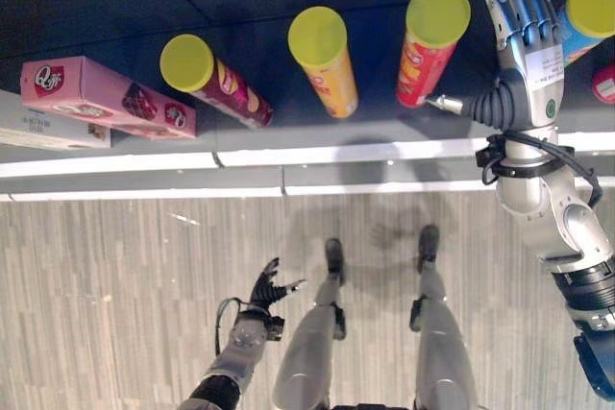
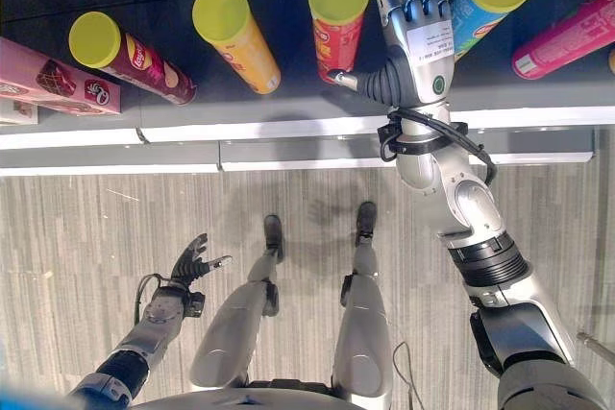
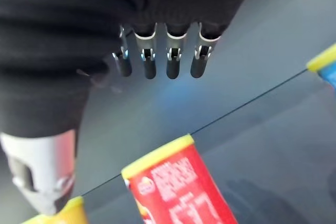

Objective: Put the goods on the table back onto the shelves and tidy them up.

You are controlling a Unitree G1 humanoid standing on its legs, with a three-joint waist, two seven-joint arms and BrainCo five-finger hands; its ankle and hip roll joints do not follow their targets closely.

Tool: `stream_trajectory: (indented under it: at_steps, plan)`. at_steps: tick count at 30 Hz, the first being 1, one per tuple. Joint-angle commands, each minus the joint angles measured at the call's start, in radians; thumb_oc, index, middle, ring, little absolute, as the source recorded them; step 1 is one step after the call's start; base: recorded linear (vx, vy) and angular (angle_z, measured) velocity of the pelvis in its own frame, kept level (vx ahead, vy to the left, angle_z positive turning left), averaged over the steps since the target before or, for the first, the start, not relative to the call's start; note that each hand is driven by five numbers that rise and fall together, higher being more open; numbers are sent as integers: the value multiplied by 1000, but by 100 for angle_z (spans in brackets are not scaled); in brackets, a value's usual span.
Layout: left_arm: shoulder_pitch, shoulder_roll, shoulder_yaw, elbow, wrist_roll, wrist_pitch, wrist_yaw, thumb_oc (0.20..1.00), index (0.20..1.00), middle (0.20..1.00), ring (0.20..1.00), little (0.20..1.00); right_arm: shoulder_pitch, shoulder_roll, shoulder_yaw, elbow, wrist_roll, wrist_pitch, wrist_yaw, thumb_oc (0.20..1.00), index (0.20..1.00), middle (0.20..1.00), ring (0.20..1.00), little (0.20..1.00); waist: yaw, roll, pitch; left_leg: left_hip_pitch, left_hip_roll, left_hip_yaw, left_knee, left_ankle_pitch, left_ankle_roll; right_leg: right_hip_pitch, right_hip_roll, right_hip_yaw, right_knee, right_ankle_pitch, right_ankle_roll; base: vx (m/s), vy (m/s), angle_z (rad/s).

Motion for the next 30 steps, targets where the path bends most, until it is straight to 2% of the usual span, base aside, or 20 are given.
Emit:
stream_trajectory:
  at_steps: [1, 6, 9, 14, 18, 20, 23, 26, 30]
  plan:
    - [11, 7, -24, 78, -10, 4, -1, 1000, 1000, 1000, 1000, 1000, -10, -6, 8, -66, 55, -68, 19, 1000, 1000, 1000, 1000, 1000, 22, -11, -93, 2, 47, -101, 4, -42, -73, 123, -57, 3, 51, -158, 91, 42, 17, -1]
    - [19, 7, -2, 129, 14, 20, -19, 1000, 1000, 1000, 1000, 1000, 60, -14, 19, -93, 108, -93, 94, 1000, 1000, 1000, 1000, 1000, 17, -46, -139, 78, 54, -92, 4, -67, -69, 201, -54, -13, 44, -165, 92, 74, 22, 0]
    - [31, 6, 31, 174, 36, 29, -32, 1000, 1000, 1000, 1000, 1000, 176, -30, -8, -116, 157, -120, 157, 1000, 1000, 1000, 1000, 1000, 3, -69, -186, 140, 55, -78, 4, -87, -61, 252, -57, -19, 38, -167, 96, 105, 53, -3]
    - [47, 7, 80, 225, 58, 36, -46, 1000, 1000, 1000, 1000, 1000, 328, -52, -63, -145, 234, -150, 238, 1000, 1000, 1000, 1000, 1000, -22, -83, -238, 209, 52, -60, 4, -111, -48, 299, -61, -14, 42, -172, 100, 85, 57, -7]
    - [65, 14, 123, 277, 97, 39, -68, 1000, 1000, 1000, 1000, 1000, 494, -75, -114, -157, 366, -176, 357, 1000, 1000, 1000, 1000, 1000, -49, -95, -284, 281, 53, -32, 4, -136, -38, 344, -65, 2, 46, -175, 105, 97, 63, -26]
    - [80, 14, 156, 312, 124, 37, -95, 1000, 1000, 1000, 1000, 1000, 681, -19, -210, -136, 568, -183, 454, 1000, 1000, 1000, 1000, 1000, -93, -97, -319, 322, 52, -7, 4, -153, -29, 348, -70, 19, 59, -173, 112, 123, 64, -37]
    - [92, 8, 180, 315, 112, 38, -104, 1000, 1000, 1000, 1000, 1000, 783, 53, -297, -74, 712, -173, 484, 1000, 1000, 1000, 1000, 1000, -124, -99, -336, 353, 44, 15, 4, -170, -22, 351, -72, 48, 64, -172, 115, 69, 61, -34]
    - [102, 10, 192, 314, 105, 36, -109, 1000, 1000, 1000, 1000, 1000, 858, 142, -357, 110, 806, -144, 481, 1000, 1000, 1000, 1000, 1000, -151, -103, -346, 381, 29, 38, 4, -185, -9, 342, -78, 85, 76, -162, 122, 65, 104, -52]
    - [98, 18, 196, 307, 90, 35, -104, 1000, 1000, 1000, 1000, 1000, 874, 216, -358, 330, 809, -113, 440, 1000, 1000, 1000, 1000, 1000, -170, -107, -334, 385, 17, 44, 4, -189, 2, 324, -81, 116, 89, -152, 129, -9, 59, -11]
